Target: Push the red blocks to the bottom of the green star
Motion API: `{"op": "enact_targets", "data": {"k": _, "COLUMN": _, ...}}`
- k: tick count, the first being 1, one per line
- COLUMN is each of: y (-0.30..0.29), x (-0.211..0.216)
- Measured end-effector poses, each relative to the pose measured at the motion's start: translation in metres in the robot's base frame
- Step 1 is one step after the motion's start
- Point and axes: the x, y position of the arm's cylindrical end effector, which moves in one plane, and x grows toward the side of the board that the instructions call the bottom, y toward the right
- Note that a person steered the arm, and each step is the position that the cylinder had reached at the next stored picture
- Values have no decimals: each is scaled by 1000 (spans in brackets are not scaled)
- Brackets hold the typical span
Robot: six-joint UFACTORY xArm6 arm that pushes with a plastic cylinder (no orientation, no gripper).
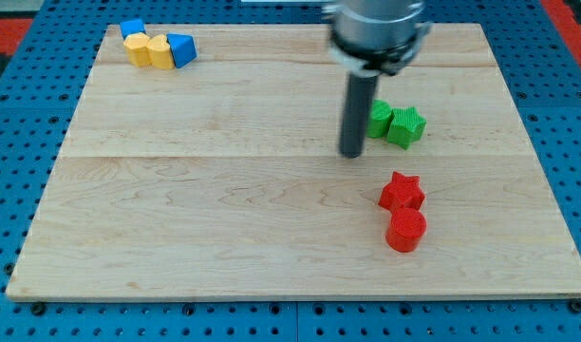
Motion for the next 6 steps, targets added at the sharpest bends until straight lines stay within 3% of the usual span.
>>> {"op": "enact_targets", "data": {"k": 1, "y": -41, "x": 98}}
{"op": "enact_targets", "data": {"k": 2, "y": 57, "x": 148}}
{"op": "enact_targets", "data": {"k": 3, "y": 77, "x": 121}}
{"op": "enact_targets", "data": {"k": 5, "y": 92, "x": 26}}
{"op": "enact_targets", "data": {"k": 6, "y": 104, "x": 74}}
